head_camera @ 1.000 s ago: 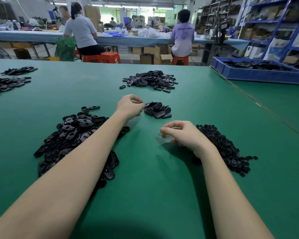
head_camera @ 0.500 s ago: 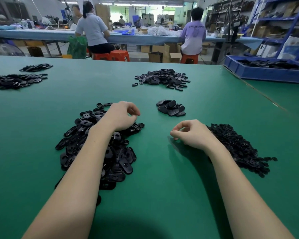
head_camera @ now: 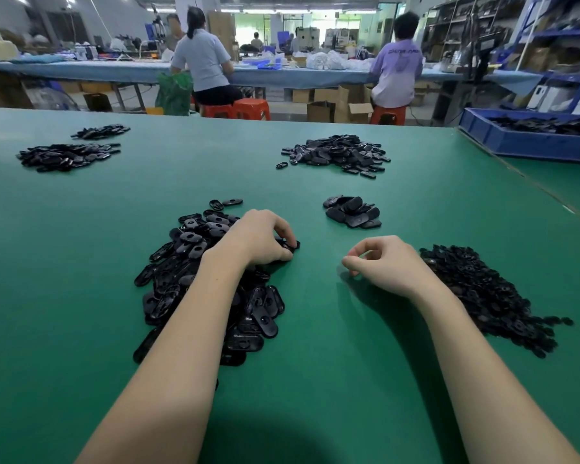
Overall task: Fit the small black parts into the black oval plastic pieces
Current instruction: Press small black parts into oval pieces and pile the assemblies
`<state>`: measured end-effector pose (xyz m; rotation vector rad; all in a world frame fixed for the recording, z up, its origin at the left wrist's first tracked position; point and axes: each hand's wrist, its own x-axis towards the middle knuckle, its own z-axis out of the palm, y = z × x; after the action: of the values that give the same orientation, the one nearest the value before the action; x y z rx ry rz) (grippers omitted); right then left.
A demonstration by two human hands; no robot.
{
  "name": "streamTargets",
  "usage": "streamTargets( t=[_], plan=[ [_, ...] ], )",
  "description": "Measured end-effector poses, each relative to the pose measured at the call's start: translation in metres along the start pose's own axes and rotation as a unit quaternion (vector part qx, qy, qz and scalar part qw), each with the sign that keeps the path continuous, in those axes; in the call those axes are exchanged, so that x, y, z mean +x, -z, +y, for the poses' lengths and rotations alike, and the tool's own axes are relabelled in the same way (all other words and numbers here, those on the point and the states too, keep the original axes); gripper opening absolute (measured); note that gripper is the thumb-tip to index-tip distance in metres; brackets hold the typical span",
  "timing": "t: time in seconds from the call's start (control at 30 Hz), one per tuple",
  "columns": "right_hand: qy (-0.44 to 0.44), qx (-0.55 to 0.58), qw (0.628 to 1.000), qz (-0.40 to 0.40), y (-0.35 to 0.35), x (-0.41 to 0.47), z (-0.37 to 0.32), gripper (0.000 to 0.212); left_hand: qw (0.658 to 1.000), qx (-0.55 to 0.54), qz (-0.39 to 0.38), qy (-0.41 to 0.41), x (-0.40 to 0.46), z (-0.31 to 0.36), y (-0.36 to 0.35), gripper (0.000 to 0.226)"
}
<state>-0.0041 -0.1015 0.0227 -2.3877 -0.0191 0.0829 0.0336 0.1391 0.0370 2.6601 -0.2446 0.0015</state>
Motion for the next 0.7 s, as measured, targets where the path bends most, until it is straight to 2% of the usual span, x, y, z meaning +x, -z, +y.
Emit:
streamTargets(
  t=[0.37,0.43,0.53,0.7],
  plan=[
    [0.011,0.031,0.999,-0.018,0.003,-0.001,0.001,0.011,0.995,-0.033,0.082,-0.044,-0.003,0.016,0.001,0.013],
    [0.012,0.039,0.999,-0.019,0.010,-0.002,0.003,0.010,0.987,-0.111,0.100,-0.055,-0.005,0.029,0.000,0.010],
    [0.003,0.029,1.000,-0.003,0.024,-0.004,0.009,0.010,0.952,-0.290,0.093,-0.031,-0.010,0.054,-0.008,0.007],
    [-0.021,0.008,0.999,0.039,0.049,-0.008,0.023,0.010,0.866,-0.499,-0.002,0.032,-0.014,0.085,-0.030,0.004]
  ],
)
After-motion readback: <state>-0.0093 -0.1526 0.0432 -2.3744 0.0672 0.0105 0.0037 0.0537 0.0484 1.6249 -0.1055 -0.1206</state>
